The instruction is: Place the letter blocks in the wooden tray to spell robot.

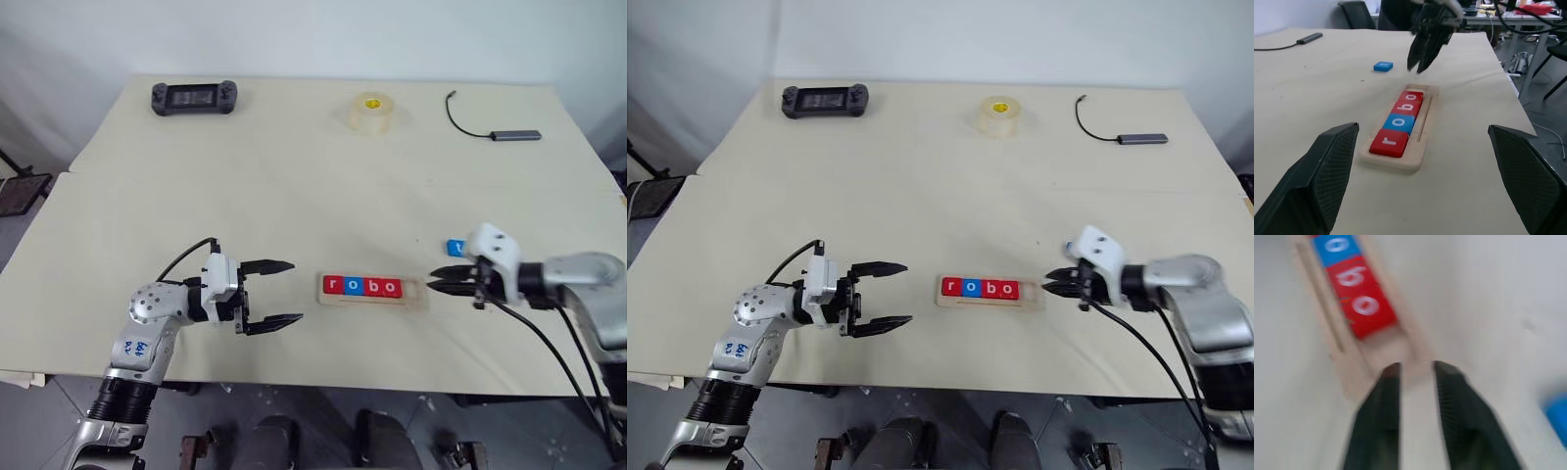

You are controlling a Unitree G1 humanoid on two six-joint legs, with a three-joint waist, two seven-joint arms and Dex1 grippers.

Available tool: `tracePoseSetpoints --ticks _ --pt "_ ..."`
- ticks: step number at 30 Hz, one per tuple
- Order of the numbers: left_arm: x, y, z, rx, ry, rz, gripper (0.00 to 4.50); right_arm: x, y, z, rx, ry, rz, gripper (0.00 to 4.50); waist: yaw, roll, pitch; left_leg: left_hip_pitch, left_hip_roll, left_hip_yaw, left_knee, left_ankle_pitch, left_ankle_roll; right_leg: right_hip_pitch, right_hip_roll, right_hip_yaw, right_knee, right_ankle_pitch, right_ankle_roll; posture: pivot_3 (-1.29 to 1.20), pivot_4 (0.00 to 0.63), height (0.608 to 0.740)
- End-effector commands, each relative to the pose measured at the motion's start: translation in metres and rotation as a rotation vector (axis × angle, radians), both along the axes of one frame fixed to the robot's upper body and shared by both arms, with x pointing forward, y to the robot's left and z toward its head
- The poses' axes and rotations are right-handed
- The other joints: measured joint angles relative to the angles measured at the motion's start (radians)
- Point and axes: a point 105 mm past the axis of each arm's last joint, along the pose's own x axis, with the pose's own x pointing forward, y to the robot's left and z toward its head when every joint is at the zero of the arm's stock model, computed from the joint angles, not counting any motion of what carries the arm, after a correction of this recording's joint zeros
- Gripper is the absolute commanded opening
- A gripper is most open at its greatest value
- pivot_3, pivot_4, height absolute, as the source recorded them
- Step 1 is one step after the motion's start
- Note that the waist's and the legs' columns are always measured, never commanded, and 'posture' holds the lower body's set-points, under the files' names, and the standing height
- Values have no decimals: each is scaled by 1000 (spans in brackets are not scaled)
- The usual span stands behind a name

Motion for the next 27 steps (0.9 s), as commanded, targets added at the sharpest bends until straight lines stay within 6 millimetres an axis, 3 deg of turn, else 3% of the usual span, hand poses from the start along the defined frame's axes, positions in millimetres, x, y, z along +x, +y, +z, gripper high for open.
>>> tracePoseSetpoints --ticks 1,7,8,13,16,22,24,27 --pt "0 -2 4 -5 -29 -12 4500 -17 -19 18 75 -154 -102 2263 0 0 0 0 0 1 0 0 0 0 0 1 0 0 0 0 150 740" --pt "9 -2 6 -37 -28 16 4500 -58 -40 4 185 -249 -316 4345 -3 0 0 1 0 1 0 0 0 1 0 1 1 0 0 0 150 740" --pt "9 -3 6 -40 -29 17 4500 -62 -43 2 203 -271 -357 4485 -5 0 0 2 0 2 0 0 0 1 0 2 1 0 0 0 150 740" --pt "13 -4 7 -42 -32 17 4500 -70 -53 -8 265 -344 -489 4485 -8 0 0 5 0 4 0 0 0 1 1 5 4 0 0 0 150 740" --pt "14 -5 7 -40 -37 14 4500 -68 -47 -12 276 -331 -461 4485 -7 1 0 5 0 4 0 0 0 1 1 6 4 0 0 0 150 740" --pt "14 -6 8 -39 -44 14 4500 -35 -41 3 298 -282 -462 4485 -11 1 0 5 0 4 0 0 1 1 1 7 5 0 0 0 150 740" --pt "13 -5 7 -38 -47 19 4500 -13 -47 -2 259 -153 -561 4485 -10 1 0 5 0 4 0 0 1 0 1 7 5 0 0 0 150 740" --pt "12 -4 6 -37 -50 26 4500 4 -54 -3 179 -29 -668 4485 -10 1 0 4 0 4 0 1 1 -1 0 7 4 0 -1 0 150 740"
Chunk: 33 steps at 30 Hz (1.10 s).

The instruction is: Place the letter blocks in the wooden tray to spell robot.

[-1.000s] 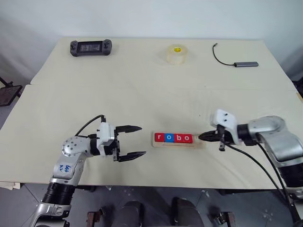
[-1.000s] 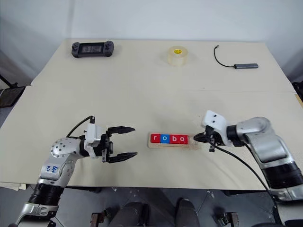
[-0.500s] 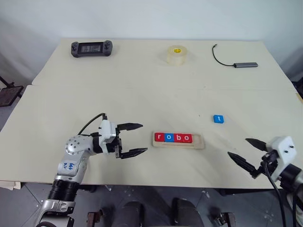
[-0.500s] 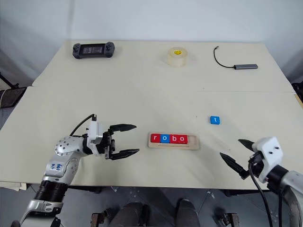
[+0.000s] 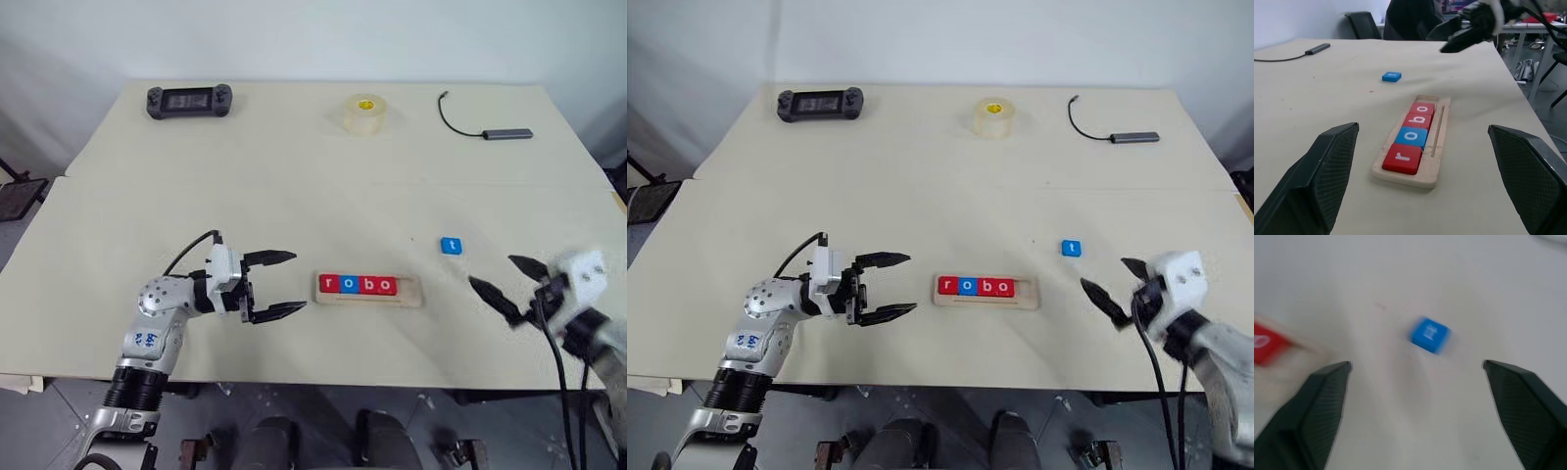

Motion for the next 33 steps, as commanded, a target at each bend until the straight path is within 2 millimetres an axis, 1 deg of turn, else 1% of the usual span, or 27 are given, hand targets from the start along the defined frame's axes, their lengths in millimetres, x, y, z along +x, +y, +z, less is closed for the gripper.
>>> tracePoseSetpoints --ticks 1,2,4,8,11,16,18,19,23,24,26,31,33 --pt "-2 1 5 5 -38 7 4500 12 -5 2 -6 121 -81 4485 3 0 0 0 0 -1 0 0 0 0 0 0 0 0 0 0 150 740" --pt "-3 1 5 5 -39 12 4500 21 -1 10 30 124 -89 4485 5 0 0 -1 1 -2 -1 0 -1 -1 0 -1 0 -1 -1 0 150 740" --pt "-4 2 4 3 -39 21 4500 36 4 17 86 156 -124 4485 2 1 0 -2 1 -2 -1 0 -2 -1 1 -2 1 -1 -2 0 150 740" --pt "-7 2 3 -2 -38 31 4500 60 8 13 128 201 -228 4485 1 1 0 -3 0 -2 -1 0 -2 -2 0 -3 1 -1 -2 0 150 740" --pt "-8 2 3 -4 -39 37 4500 70 14 3 117 232 -267 4485 4 1 0 -3 0 -3 -1 0 -2 -2 0 -4 1 -1 -2 0 150 740" --pt "-9 3 4 -6 -41 50 4500 74 25 -7 104 249 -284 4485 0 1 0 -4 -1 -3 -1 0 -1 -2 0 -4 1 -1 -2 0 150 740" --pt "-9 4 4 -6 -40 51 4500 74 30 -12 73 247 -295 4098 -2 1 0 -4 -1 -2 -1 0 -1 -2 0 -4 2 -1 -2 0 150 740" --pt "-9 3 4 -6 -39 51 4500 73 32 -15 66 251 -305 3836 -3 1 0 -4 -1 -2 -1 0 -1 -2 1 -4 2 -1 -2 0 150 740" --pt "-9 3 4 -6 -39 46 4500 69 37 -13 59 254 -302 2491 -7 1 0 -4 -1 -2 -1 0 -1 -2 1 -4 2 -1 -2 0 150 740" --pt "-9 3 4 -6 -38 45 4500 68 39 -12 68 252 -297 2199 -7 1 0 -4 -1 -2 -1 0 -1 -2 1 -3 2 -1 -2 0 150 740" --pt "-8 2 4 -3 -36 35 4500 64 37 -7 80 242 -307 1476 -6 1 0 -4 -1 -3 -1 0 -1 -2 1 -4 3 -1 -2 0 150 740" --pt "-6 -3 4 -5 -31 7 4500 55 34 3 82 208 -313 1459 -5 1 0 -4 -1 -3 -1 0 -1 -3 1 -3 3 -1 -2 0 150 740" --pt "-5 -5 3 -3 -26 -8 4500 45 35 6 68 193 -295 1459 -3 1 0 -4 -1 -2 -1 0 -1 -3 1 -3 3 -1 -2 0 150 740"
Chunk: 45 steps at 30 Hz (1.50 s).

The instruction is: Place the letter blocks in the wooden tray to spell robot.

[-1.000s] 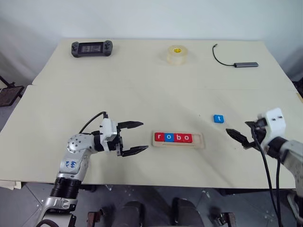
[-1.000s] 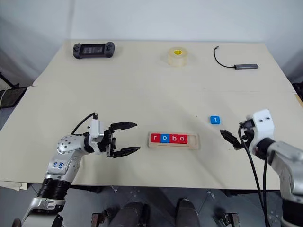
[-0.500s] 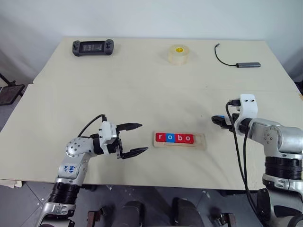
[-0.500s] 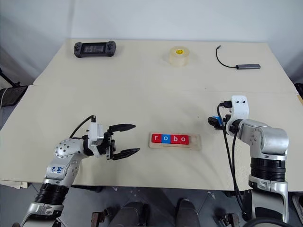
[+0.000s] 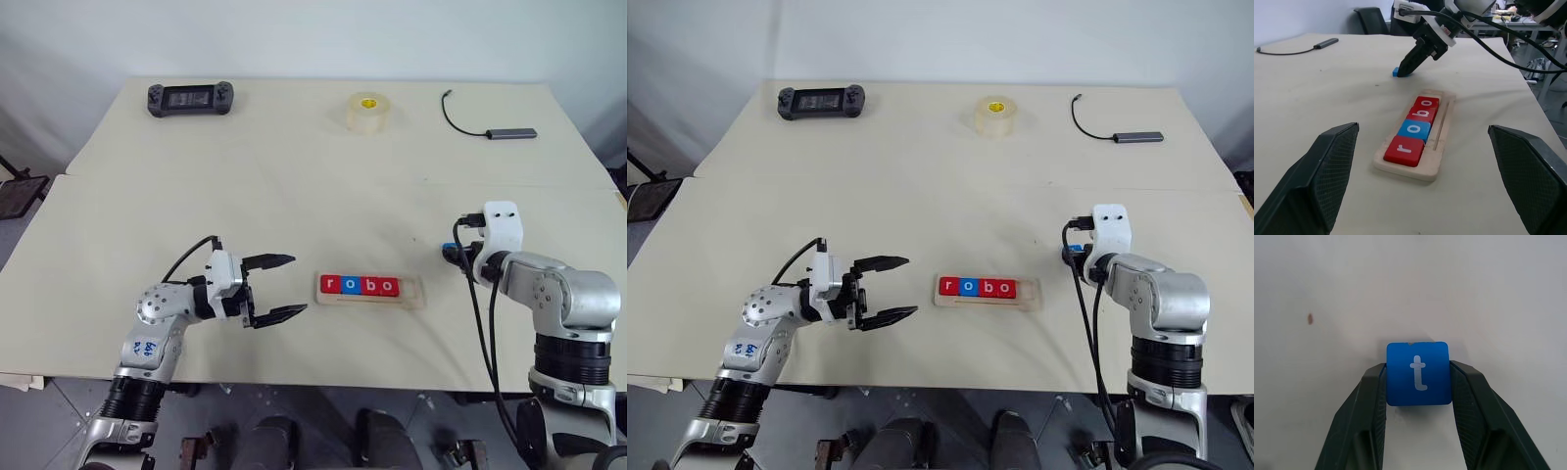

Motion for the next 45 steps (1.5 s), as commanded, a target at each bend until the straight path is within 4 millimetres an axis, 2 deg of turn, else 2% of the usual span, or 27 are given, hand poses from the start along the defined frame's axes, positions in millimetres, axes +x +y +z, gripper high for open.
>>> tracePoseSetpoints --ticks 1,3,6,10,14,17,20,21,24,26,31,35,44,45 --pt "0 -5 3 -2 -10 -40 4500 -20 -2 17 -21 -64 18 1459 3 0 0 0 0 0 0 0 0 0 0 0 0 0 0 0 150 740" --pt "2 -6 2 -1 -6 -49 4500 -36 1 14 -19 -59 21 1459 8 0 0 0 0 0 -1 0 0 0 0 0 0 0 0 0 150 740" --pt "5 -7 3 -4 -8 -54 4500 -60 6 -1 5 -17 5 1459 8 0 0 0 0 0 0 0 0 -1 0 0 0 0 0 0 150 740" --pt "7 -8 4 -9 -8 -67 4500 -75 11 -12 3 -7 5 1459 7 0 0 0 0 0 0 0 0 -1 0 1 0 0 0 0 150 740" --pt "8 -10 4 -4 -10 -80 4500 -75 15 -9 16 -22 68 2762 4 0 0 1 0 1 0 0 0 -1 1 2 1 0 0 0 150 740" --pt "9 -8 5 -3 -15 -77 4500 -78 7 -4 -67 -7 185 3766 7 0 0 0 0 1 -1 0 0 -1 1 2 1 0 0 0 150 740" --pt "8 -6 5 -1 -19 -70 4500 -78 -5 3 -172 -11 321 3766 9 0 0 0 -1 0 0 -1 2 0 0 1 -1 0 0 0 150 740" --pt "8 -5 5 0 -19 -67 4500 -79 -7 3 -208 -6 401 3766 8 0 0 0 -1 0 0 -1 2 1 0 1 -2 0 0 0 150 740" --pt "5 -3 4 1 -18 -61 4500 -90 -6 -1 -345 3 781 3766 7 -1 0 0 0 1 -1 -1 3 2 1 1 -4 0 1 0 150 740" --pt "3 -2 3 0 -18 -58 4500 -84 -13 -1 -380 -22 897 3766 3 -2 1 1 0 2 -1 -1 3 3 2 0 -6 1 2 0 150 740" --pt "2 -3 5 1 -26 -58 4500 -57 -29 -3 -444 -48 1000 3766 -15 -3 2 3 1 3 0 0 3 5 1 1 -6 2 3 0 150 740" --pt "-1 -3 6 0 -34 -53 4500 -38 -31 -4 -455 -48 1049 3766 -17 -3 2 3 1 2 0 0 2 4 0 1 -6 2 3 0 150 740" --pt "-6 1 5 2 -32 -25 4500 -29 -24 -12 -422 -35 1141 3766 -15 -3 2 2 1 0 1 -1 2 5 0 -2 -8 2 3 0 150 740" --pt "-5 1 5 3 -32 -23 4500 -30 -23 -13 -415 -27 1150 3596 -15 -3 2 2 2 0 1 -1 1 5 0 -2 -8 2 3 0 150 740"
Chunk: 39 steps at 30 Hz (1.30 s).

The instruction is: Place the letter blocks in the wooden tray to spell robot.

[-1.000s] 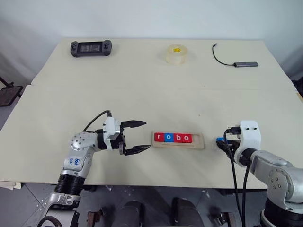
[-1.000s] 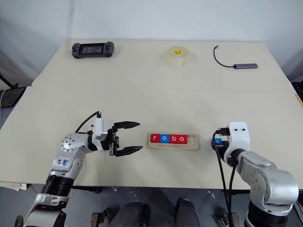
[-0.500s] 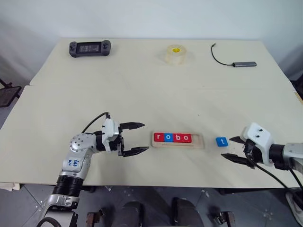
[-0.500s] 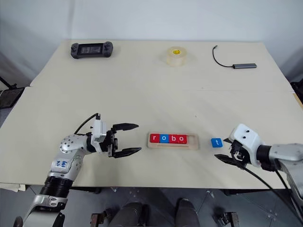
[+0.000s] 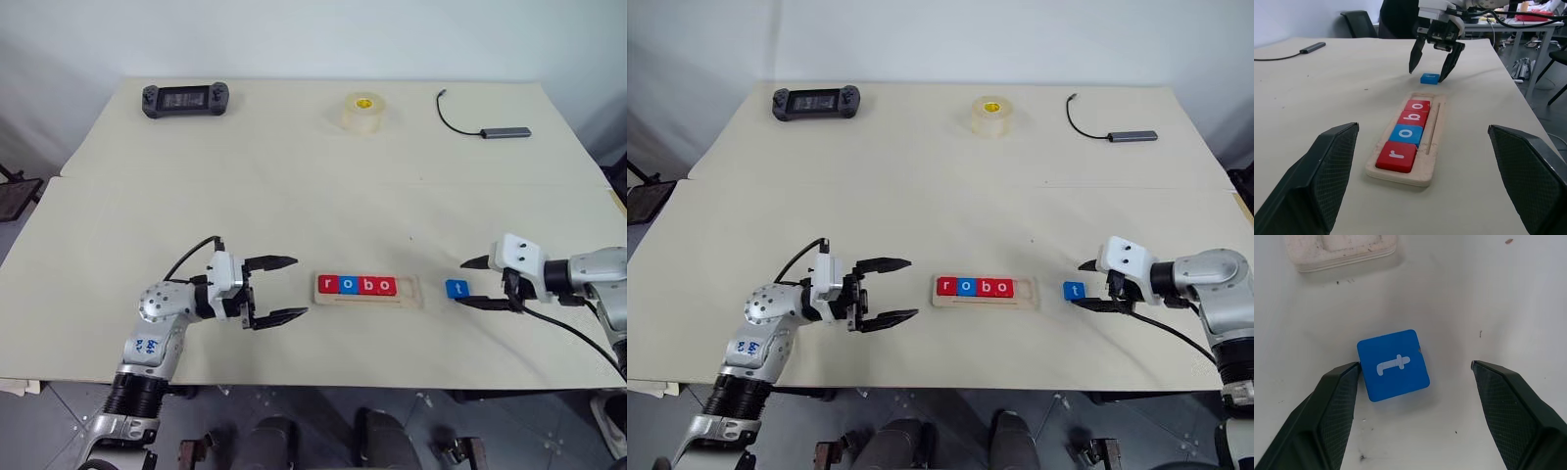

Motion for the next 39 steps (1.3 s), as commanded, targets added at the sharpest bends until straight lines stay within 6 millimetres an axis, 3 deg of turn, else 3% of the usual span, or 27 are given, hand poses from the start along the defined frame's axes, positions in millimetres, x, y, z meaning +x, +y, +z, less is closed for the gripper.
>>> tracePoseSetpoints --ticks 1,7,8,13,18,22,35,39 --pt "-1 1 10 -4 -42 2 4500 -2 5 -4 -1 29 39 3381 0 0 0 0 0 0 0 0 0 0 0 0 0 0 0 0 150 740" --pt "1 1 13 -2 -51 1 4500 -3 7 2 19 27 59 1483 0 0 0 0 0 0 0 0 0 0 0 0 0 0 0 0 150 740" --pt "1 0 13 -1 -51 0 4500 -4 8 5 28 28 67 1463 0 0 0 0 0 0 1 0 0 0 0 0 1 0 0 0 150 740" --pt "1 0 14 -3 -54 -9 4500 -9 32 32 13 4 209 1463 -1 0 0 0 0 0 1 0 0 -1 0 0 1 0 0 0 150 740" --pt "-3 0 11 0 -38 -26 4500 -7 65 45 23 -2 290 1463 -1 0 0 0 0 0 1 0 -1 -1 0 0 1 0 0 0 150 740" --pt "-4 -1 11 -3 -45 -18 4500 -5 80 39 2 12 330 1463 4 0 0 0 0 -1 1 0 -1 -1 0 0 0 0 0 0 150 740" --pt "-7 1 12 -6 -46 5 4500 1 82 17 -18 64 324 1463 0 1 0 -2 0 -1 0 0 -1 -2 0 -1 0 0 0 0 150 740" --pt "-7 1 12 -6 -46 9 4500 4 82 16 -5 62 290 2888 1 1 0 -2 -1 -1 0 0 -1 -2 0 -1 0 0 0 0 150 740"
